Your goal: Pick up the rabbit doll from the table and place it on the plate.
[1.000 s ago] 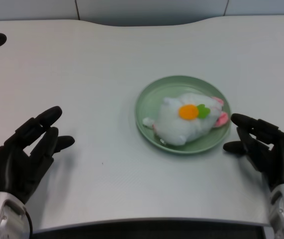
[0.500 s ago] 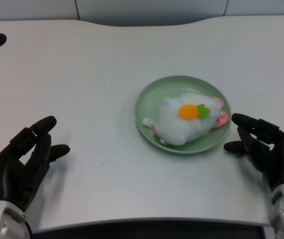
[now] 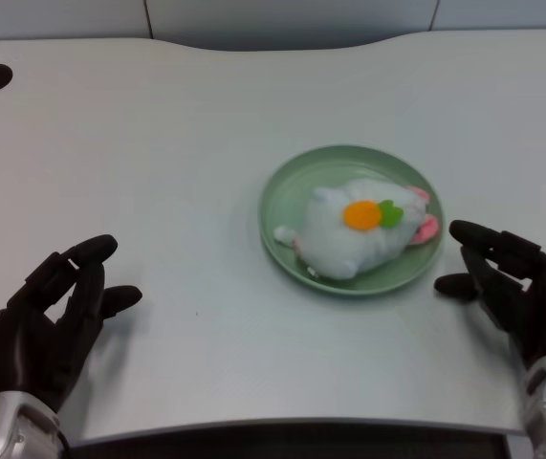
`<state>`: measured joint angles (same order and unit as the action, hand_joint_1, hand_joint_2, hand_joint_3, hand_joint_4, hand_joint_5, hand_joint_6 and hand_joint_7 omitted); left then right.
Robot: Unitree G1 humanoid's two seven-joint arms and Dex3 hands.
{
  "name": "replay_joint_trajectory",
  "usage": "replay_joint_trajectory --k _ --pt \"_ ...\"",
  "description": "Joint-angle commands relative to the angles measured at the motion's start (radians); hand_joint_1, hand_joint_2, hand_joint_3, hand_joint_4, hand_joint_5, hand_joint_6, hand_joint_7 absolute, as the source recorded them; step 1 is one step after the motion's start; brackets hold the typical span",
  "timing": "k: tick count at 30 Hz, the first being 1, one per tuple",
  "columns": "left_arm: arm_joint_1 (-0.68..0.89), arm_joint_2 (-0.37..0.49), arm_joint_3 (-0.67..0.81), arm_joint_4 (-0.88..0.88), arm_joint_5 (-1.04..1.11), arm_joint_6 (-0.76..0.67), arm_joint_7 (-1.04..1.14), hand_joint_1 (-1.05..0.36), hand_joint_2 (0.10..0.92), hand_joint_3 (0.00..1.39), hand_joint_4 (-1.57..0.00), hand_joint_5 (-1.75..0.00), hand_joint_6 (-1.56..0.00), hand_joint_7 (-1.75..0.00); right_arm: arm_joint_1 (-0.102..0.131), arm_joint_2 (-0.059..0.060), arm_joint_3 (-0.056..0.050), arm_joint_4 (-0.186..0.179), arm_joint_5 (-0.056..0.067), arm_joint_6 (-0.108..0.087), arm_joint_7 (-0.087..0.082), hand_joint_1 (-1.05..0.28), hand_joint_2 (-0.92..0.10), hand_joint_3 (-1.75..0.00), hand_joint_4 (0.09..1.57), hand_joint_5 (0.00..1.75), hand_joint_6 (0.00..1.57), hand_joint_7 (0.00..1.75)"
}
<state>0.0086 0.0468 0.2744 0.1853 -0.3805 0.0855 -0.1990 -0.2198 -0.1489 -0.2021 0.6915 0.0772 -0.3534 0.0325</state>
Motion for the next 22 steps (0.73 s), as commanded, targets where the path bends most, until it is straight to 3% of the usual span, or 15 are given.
replay_joint_trajectory --k 1,6,9,12,16,22 --pt "-0.001 0.005 0.004 0.003 -0.003 0.004 -0.003 -0.50 0.921 0.38 -0.44 -1.46 -0.61 -0.73 -0.008 -0.006 -0.004 0.010 0.005 -0.008 0.003 -0.40 -0.92 -0.17 0.89 0.88 1.04 0.00" --pt "-0.001 0.006 0.006 0.001 -0.011 0.007 -0.013 -0.50 0.921 0.37 -0.43 -1.46 -0.57 -0.77 -0.010 -0.008 -0.008 0.015 0.014 -0.006 0.010 -0.41 -0.92 -0.17 0.88 0.88 1.03 0.00" --pt "-0.003 0.004 0.009 0.002 -0.011 0.009 -0.009 -0.50 0.921 0.36 -0.44 -1.45 -0.58 -0.78 -0.012 -0.008 -0.009 0.023 0.016 -0.016 0.014 -0.41 -0.92 -0.17 0.87 0.87 1.03 0.00" --pt "-0.006 0.003 0.009 0.009 -0.011 0.001 -0.012 -0.49 0.921 0.35 -0.46 -1.44 -0.58 -0.78 -0.010 -0.009 -0.005 0.011 0.006 -0.007 0.002 -0.41 -0.92 -0.17 0.87 0.87 1.04 0.00" --pt "-0.005 0.001 0.009 0.009 -0.009 0.002 -0.010 -0.49 0.921 0.35 -0.46 -1.44 -0.58 -0.78 -0.010 -0.010 -0.004 0.008 0.006 -0.002 -0.001 -0.41 -0.92 -0.17 0.87 0.87 1.04 0.00" --pt "-0.003 -0.006 0.009 -0.002 -0.011 0.018 0.005 -0.49 0.921 0.33 -0.48 -1.34 -0.60 -0.57 -0.011 -0.014 -0.007 0.015 0.012 -0.010 0.007 -0.40 -0.92 -0.17 0.87 0.87 1.04 0.01"
